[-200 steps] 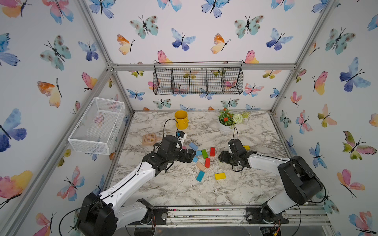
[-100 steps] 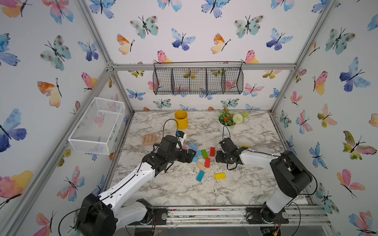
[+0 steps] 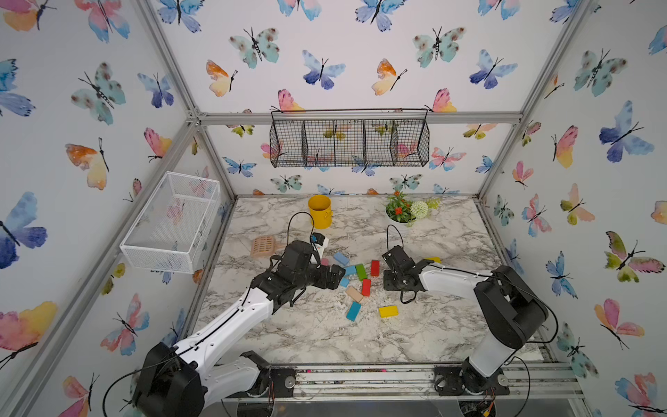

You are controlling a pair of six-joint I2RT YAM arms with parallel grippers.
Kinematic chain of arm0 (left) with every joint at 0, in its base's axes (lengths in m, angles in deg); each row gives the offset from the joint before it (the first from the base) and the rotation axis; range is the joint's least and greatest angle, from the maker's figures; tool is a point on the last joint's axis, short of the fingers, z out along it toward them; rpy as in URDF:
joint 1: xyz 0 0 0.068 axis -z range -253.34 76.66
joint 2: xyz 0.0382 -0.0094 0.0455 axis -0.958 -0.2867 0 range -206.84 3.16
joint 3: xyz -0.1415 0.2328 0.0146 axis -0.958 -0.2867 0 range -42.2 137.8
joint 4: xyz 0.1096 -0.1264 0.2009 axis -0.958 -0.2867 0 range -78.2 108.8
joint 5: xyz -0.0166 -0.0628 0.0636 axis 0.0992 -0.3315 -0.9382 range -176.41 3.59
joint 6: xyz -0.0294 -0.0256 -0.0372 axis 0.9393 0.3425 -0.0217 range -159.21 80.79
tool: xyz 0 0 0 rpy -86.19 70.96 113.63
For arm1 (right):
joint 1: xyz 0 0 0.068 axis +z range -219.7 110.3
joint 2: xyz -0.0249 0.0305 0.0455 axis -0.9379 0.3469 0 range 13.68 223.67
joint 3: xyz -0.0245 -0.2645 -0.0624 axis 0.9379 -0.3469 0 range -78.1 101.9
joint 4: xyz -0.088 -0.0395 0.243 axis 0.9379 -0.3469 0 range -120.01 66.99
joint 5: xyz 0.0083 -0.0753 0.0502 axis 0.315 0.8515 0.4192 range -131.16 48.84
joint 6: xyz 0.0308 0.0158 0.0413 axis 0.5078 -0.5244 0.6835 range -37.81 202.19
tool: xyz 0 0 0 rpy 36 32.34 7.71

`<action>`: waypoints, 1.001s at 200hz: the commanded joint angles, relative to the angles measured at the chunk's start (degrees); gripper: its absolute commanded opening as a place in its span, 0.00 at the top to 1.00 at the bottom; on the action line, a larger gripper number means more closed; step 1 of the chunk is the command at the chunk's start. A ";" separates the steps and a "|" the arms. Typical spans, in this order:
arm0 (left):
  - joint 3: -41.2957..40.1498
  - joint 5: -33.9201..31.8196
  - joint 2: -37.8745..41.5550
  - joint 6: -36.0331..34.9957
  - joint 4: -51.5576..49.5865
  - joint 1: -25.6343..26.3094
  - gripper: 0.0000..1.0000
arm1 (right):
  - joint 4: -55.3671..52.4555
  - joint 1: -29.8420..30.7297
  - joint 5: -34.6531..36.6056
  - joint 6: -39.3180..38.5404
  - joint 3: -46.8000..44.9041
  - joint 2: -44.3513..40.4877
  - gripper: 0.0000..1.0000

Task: Assemble the letter c with building blocks
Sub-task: Adjust the building block at the center of the board.

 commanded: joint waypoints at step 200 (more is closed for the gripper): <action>-1.19 -0.15 0.83 -0.59 0.05 -0.03 0.06 | -1.97 -3.70 1.69 -5.07 -1.87 -2.78 0.48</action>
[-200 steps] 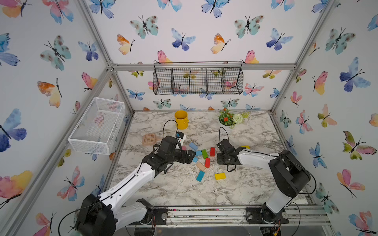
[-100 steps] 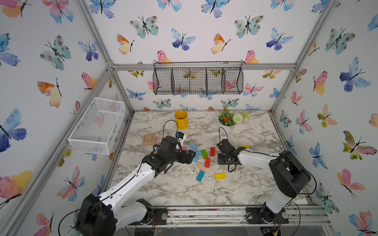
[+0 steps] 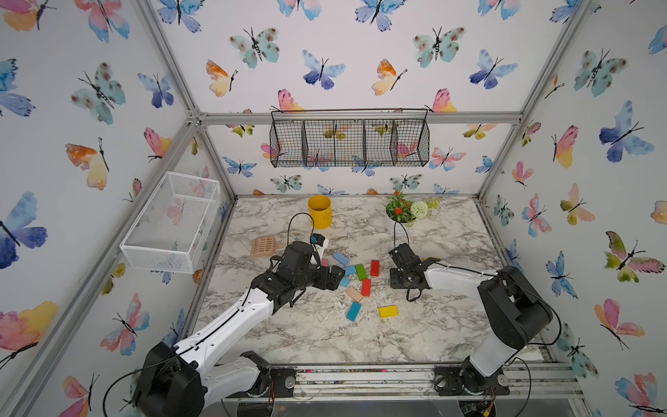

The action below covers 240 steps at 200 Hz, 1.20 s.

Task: Assemble the letter c with building blocks
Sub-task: Adjust the building block at the center of the board, then pick up the building block from the center of the board.

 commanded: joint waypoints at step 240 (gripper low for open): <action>-2.32 -0.87 2.15 1.17 0.64 -0.03 0.06 | -3.22 5.69 0.62 11.08 17.34 11.24 0.36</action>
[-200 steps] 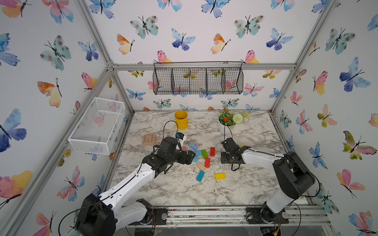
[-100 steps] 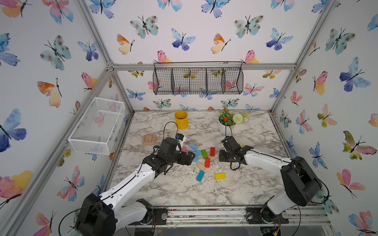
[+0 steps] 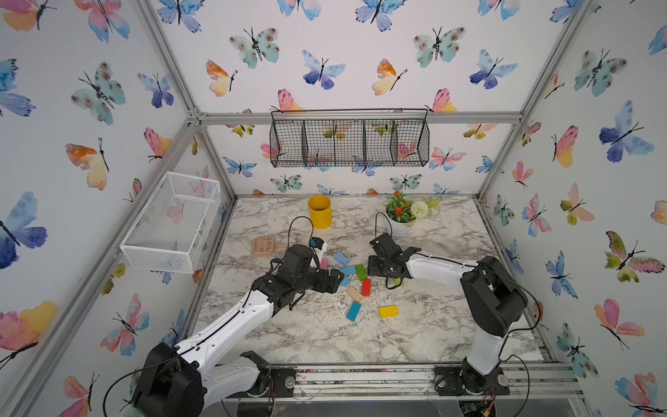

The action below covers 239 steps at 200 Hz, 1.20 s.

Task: Assemble the letter c with building blocks
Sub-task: Pick up the building block from the center of the board.

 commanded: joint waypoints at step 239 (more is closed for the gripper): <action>-0.94 11.49 0.55 -4.66 3.40 -0.03 0.09 | -6.53 -2.21 2.40 -4.76 5.25 3.42 0.71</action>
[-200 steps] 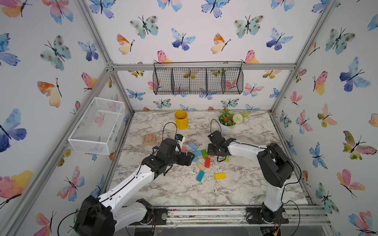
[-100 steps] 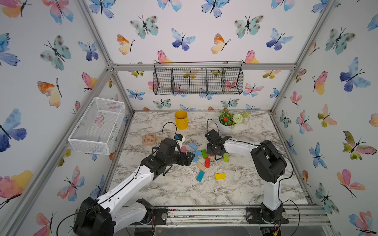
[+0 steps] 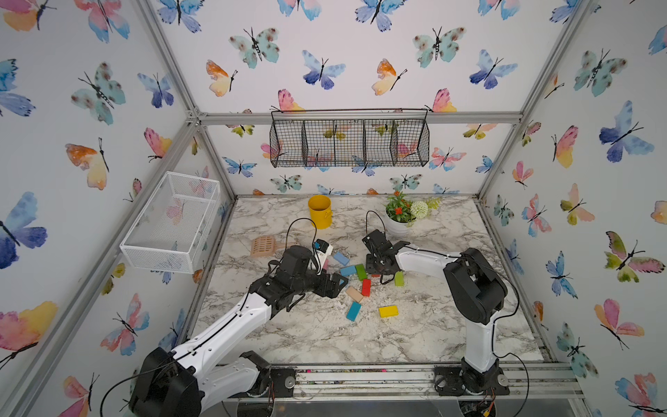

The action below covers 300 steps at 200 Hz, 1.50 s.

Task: Assemble the letter c with building blocks
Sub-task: Pick up the building block from the center of the board, then assemble the building block at the center of the board.

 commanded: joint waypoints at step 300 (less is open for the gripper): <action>4.43 3.87 -9.77 1.51 4.30 -0.03 0.11 | 1.46 -13.53 -7.92 -15.44 -3.31 -2.38 0.69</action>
